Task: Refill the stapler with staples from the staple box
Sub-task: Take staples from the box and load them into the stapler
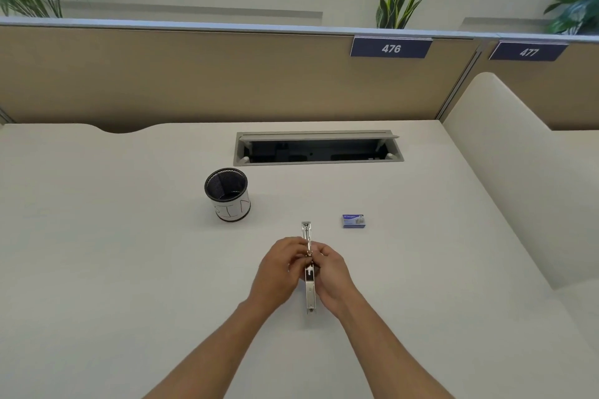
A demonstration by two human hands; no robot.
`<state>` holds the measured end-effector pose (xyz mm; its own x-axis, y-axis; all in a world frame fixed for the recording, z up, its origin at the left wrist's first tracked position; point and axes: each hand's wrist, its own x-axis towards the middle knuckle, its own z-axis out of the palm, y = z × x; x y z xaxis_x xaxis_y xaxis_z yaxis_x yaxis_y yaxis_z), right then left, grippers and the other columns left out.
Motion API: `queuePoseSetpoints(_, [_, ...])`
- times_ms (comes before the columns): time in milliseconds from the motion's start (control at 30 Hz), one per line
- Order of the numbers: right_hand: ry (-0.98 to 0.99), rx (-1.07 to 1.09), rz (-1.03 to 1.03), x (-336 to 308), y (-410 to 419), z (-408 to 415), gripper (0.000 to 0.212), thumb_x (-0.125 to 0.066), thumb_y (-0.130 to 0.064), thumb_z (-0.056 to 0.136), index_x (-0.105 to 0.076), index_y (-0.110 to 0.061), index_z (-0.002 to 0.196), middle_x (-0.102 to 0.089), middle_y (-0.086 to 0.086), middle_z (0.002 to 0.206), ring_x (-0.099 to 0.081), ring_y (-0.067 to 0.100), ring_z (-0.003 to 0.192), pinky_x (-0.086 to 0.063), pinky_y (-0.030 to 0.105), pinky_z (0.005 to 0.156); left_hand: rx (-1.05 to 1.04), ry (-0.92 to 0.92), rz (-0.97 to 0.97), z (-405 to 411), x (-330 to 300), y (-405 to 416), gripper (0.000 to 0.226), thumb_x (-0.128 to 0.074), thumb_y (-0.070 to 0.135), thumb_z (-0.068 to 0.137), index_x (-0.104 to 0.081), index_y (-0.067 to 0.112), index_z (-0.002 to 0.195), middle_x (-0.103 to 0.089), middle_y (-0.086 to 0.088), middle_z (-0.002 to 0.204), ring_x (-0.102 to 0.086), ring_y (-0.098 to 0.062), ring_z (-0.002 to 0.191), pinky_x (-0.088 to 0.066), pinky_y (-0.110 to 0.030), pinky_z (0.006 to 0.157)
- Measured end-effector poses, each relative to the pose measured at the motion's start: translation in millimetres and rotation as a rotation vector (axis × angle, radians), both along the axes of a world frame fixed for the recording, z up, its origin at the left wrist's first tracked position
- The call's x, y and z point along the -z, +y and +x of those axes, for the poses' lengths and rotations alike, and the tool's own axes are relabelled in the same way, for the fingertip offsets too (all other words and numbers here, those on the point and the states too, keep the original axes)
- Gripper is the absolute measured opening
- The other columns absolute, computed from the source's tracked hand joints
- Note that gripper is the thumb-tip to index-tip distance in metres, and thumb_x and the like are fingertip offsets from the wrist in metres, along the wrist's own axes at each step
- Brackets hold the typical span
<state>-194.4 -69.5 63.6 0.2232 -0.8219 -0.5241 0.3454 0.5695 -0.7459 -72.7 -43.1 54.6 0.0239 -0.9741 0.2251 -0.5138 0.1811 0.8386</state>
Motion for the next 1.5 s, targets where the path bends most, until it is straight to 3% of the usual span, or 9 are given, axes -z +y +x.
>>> queuePoseSetpoints(167, [0.381, -0.063, -0.096, 8.1, -4.1, -7.4, 0.016, -0.055, -0.019, 0.096, -0.064, -0.015, 0.108, -0.075, 0.012, 0.095, -0.073, 0.022, 0.082, -0.060, 0.033, 0.072, -0.028, 0.002, 0.037, 0.9, 9.9, -1.4, 0.016, -0.063, 0.002, 0.085, -0.068, 0.015, 0.094, -0.063, 0.015, 0.111, -0.060, -0.007, 0.105, -0.044, -0.019, 0.091])
queuePoseSetpoints(367, [0.803, 0.014, -0.346, 6.0, -24.1, -35.2, 0.018, -0.059, -0.015, 0.092, -0.062, -0.018, 0.109, -0.064, -0.004, 0.076, -0.062, 0.007, 0.070, -0.045, 0.008, 0.062, -0.068, 0.007, 0.116, 1.1, 22.0, -4.5, 0.032, -0.061, -0.001, 0.086, -0.064, 0.016, 0.113, -0.059, 0.028, 0.099, -0.060, -0.004, 0.095, -0.044, -0.013, 0.086])
queuePoseSetpoints(533, [1.193, -0.023, -0.500, 8.8, -50.1, -56.9, 0.026, -0.056, -0.004, 0.089, -0.060, -0.010, 0.114, -0.058, 0.009, 0.102, -0.056, 0.024, 0.094, -0.046, 0.034, 0.084, -0.046, 0.016, 0.179, 2.2, 26.7, -6.0, 0.034, -0.058, -0.003, 0.088, -0.062, 0.014, 0.118, -0.065, 0.013, 0.100, -0.062, -0.003, 0.092, -0.049, -0.020, 0.086])
queuePoseSetpoints(733, [1.523, -0.261, -0.583, 23.0, -72.5, -68.2, 0.053, -0.058, -0.013, 0.091, -0.041, -0.014, 0.141, -0.041, 0.011, 0.145, -0.038, 0.032, 0.129, -0.037, 0.042, 0.099, -0.033, 0.014, 0.204, 2.5, 28.5, -4.9, 0.028, -0.057, 0.001, 0.090, -0.061, 0.010, 0.116, -0.065, 0.004, 0.106, -0.065, -0.008, 0.090, -0.051, -0.030, 0.087])
queuePoseSetpoints(833, [1.608, -0.385, -0.566, 27.7, -79.6, -68.9, 0.052, -0.054, -0.018, 0.094, -0.039, -0.017, 0.143, -0.037, 0.010, 0.150, -0.036, 0.031, 0.133, -0.035, 0.042, 0.102, -0.035, -0.030, 0.106, 3.2, 26.7, -3.3, 0.028, -0.066, 0.006, 0.086, -0.060, 0.011, 0.114, -0.060, 0.005, 0.116, -0.060, -0.013, 0.104, -0.045, -0.023, 0.093])
queuePoseSetpoints(1033, [1.601, -0.410, -0.658, 20.2, -80.8, -72.0, 0.031, -0.052, -0.010, 0.092, -0.055, -0.015, 0.122, -0.053, 0.010, 0.122, -0.052, 0.031, 0.104, -0.042, 0.035, 0.080, -0.098, -0.149, -0.090, 8.4, 17.4, -3.5, 0.038, -0.072, 0.028, 0.081, -0.061, 0.013, 0.114, -0.058, -0.001, 0.122, -0.050, -0.012, 0.116, -0.039, -0.024, 0.098])
queuePoseSetpoints(1200, [1.358, -0.373, -0.700, 5.7, -67.3, -61.7, 0.043, -0.050, 0.007, 0.085, -0.055, -0.015, 0.122, -0.051, 0.011, 0.121, -0.061, 0.030, 0.094, -0.054, 0.038, 0.078, -0.104, -0.219, -0.127, 6.1, 1.5, -14.0, 0.045, -0.074, 0.027, 0.080, -0.060, 0.015, 0.121, -0.060, -0.002, 0.124, -0.052, -0.018, 0.116, -0.038, -0.030, 0.098])
queuePoseSetpoints(1367, [1.088, -0.348, -0.787, -10.7, -51.9, -43.1, 0.041, -0.061, 0.012, 0.084, -0.063, -0.013, 0.116, -0.051, 0.006, 0.109, -0.057, 0.017, 0.092, -0.042, 0.000, 0.073, -0.006, -0.233, -0.047, 6.3, -11.6, -26.0, 0.054, -0.071, 0.028, 0.083, -0.052, 0.016, 0.132, -0.058, 0.000, 0.129, -0.048, -0.018, 0.120, -0.036, -0.030, 0.102])
queuePoseSetpoints(1500, [0.988, -0.396, -0.798, -23.3, -36.9, -34.2, 0.030, -0.067, -0.004, 0.087, -0.065, -0.014, 0.115, -0.051, 0.001, 0.105, -0.053, 0.012, 0.091, -0.041, 0.006, 0.074, 0.049, -0.228, 0.008, 8.8, -17.6, -26.3, 0.042, -0.067, 0.028, 0.087, -0.056, 0.020, 0.127, -0.061, 0.002, 0.121, -0.051, -0.015, 0.112, -0.043, -0.028, 0.095])
